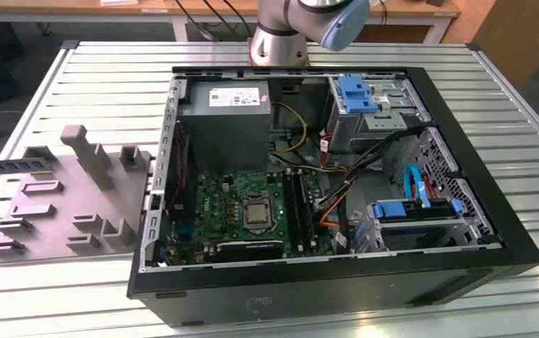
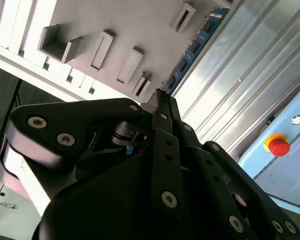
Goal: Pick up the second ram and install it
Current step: 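Pick up the second ram and move it above second insertion slot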
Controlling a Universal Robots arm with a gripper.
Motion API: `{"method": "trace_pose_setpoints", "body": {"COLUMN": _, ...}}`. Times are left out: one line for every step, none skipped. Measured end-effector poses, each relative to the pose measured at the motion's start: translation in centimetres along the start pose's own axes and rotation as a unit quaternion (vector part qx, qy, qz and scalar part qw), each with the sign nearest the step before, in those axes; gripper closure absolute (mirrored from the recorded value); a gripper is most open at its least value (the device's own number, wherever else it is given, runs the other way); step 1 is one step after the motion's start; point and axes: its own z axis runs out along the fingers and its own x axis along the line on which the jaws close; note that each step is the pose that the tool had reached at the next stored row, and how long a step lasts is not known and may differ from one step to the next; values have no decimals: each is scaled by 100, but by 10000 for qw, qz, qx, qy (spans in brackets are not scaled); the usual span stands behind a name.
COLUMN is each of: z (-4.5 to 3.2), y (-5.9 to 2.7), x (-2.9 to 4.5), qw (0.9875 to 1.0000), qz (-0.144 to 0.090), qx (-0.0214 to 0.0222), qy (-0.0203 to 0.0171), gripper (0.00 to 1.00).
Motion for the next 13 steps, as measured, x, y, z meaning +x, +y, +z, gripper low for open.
{"method": "trace_pose_setpoints", "body": {"z": -25, "y": 0, "x": -1, "qw": 10000, "qz": 0, "qx": 4, "qy": -1, "gripper": 87}}
{"method": "trace_pose_setpoints", "body": {"z": -52, "y": 0, "x": -2, "qw": 10000, "qz": 0, "qx": 7, "qy": 0, "gripper": 87}}
{"method": "trace_pose_setpoints", "body": {"z": -81, "y": 0, "x": -3, "qw": 10000, "qz": 0, "qx": 9, "qy": 0, "gripper": 87}}
{"method": "trace_pose_setpoints", "body": {"z": -109, "y": 1, "x": -4, "qw": 10000, "qz": 0, "qx": 12, "qy": 0, "gripper": 87}}
{"method": "trace_pose_setpoints", "body": {"z": -136, "y": 2, "x": -5, "qw": 10000, "qz": 0, "qx": 17, "qy": 0, "gripper": 87}}
{"method": "trace_pose_setpoints", "body": {"z": -158, "y": 3, "x": -6, "qw": 10000, "qz": -1, "qx": 22, "qy": 0, "gripper": 87}}
{"method": "trace_pose_setpoints", "body": {"z": -182, "y": 3, "x": -7, "qw": 10000, "qz": -1, "qx": 26, "qy": 0, "gripper": 87}}
{"method": "trace_pose_setpoints", "body": {"z": -209, "y": 3, "x": -8, "qw": 10000, "qz": -1, "qx": 29, "qy": 0, "gripper": 87}}
{"method": "trace_pose_setpoints", "body": {"z": -239, "y": 3, "x": -9, "qw": 10000, "qz": -1, "qx": 34, "qy": 0, "gripper": 87}}
{"method": "trace_pose_setpoints", "body": {"z": -273, "y": 3, "x": -10, "qw": 10000, "qz": -1, "qx": 36, "qy": 0, "gripper": 87}}
{"method": "trace_pose_setpoints", "body": {"z": -307, "y": 3, "x": -11, "qw": 10000, "qz": -1, "qx": 39, "qy": 1, "gripper": 87}}
{"method": "trace_pose_setpoints", "body": {"z": -343, "y": 2, "x": -13, "qw": 10000, "qz": -2, "qx": 43, "qy": 1, "gripper": 87}}
{"method": "trace_pose_setpoints", "body": {"z": -375, "y": 1, "x": -14, "qw": 10000, "qz": -2, "qx": 46, "qy": 0, "gripper": 87}}
